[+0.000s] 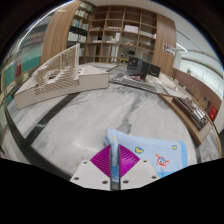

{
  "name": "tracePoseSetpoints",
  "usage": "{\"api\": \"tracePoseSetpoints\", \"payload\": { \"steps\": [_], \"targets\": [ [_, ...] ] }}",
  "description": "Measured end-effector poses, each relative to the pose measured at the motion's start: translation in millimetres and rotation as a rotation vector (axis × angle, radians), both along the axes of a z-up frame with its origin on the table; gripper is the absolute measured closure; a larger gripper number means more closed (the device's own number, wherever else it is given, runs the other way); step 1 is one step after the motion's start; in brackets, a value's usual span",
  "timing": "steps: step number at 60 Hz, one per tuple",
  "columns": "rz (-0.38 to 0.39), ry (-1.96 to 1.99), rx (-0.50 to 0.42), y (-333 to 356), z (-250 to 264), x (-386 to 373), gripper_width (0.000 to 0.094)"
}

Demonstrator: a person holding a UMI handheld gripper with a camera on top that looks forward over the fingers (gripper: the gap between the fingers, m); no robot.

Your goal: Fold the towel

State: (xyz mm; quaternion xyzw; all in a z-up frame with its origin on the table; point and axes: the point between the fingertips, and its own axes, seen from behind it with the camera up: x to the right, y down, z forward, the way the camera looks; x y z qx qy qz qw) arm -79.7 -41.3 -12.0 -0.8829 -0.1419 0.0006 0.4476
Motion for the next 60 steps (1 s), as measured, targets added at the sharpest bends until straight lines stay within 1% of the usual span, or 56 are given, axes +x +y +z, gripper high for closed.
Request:
{"api": "tracePoseSetpoints", "payload": {
  "steps": [1, 6, 13, 17, 25, 30, 36, 40, 43, 48, 51, 53, 55, 59, 60],
  "targets": [
    [-0.006, -0.009, 0.008, 0.9, -0.5, 2.9, 0.0860],
    [0.011, -0.019, 0.031, 1.3, -0.6, 0.8, 0.0891],
    [0.020, 0.001, 0.033, 2.1, 4.3, 0.1, 0.0917],
    [0.005, 0.061, 0.035, 4.2, 18.9, 3.1, 0.0918],
    [-0.054, 0.179, 0.074, 11.4, 69.9, 40.1, 0.0910],
    [-0.117, 0.170, 0.079, 14.3, 83.1, 86.7, 0.0905],
    [-0.173, 0.138, 0.054, 14.2, 71.7, 140.6, 0.0903],
    [-0.224, 0.171, 0.036, 13.9, 58.8, 166.0, 0.0902],
    [-0.256, 0.193, 0.005, 11.0, 47.0, 176.8, 0.0901],
    [-0.285, 0.203, -0.033, 9.0, 32.1, 191.0, 0.0882],
    [-0.301, 0.207, -0.041, 9.6, 28.9, 198.8, 0.0823],
    [-0.316, 0.218, -0.042, 9.5, 29.7, 202.9, 0.0647],
    [-0.334, 0.222, -0.042, 9.0, 32.2, 207.8, 0.0537],
    [-0.354, 0.202, -0.036, 6.6, 34.8, 220.1, 0.0212],
    [-0.357, 0.195, -0.032, 5.7, 36.7, 222.5, 0.0171]
  ]
}}
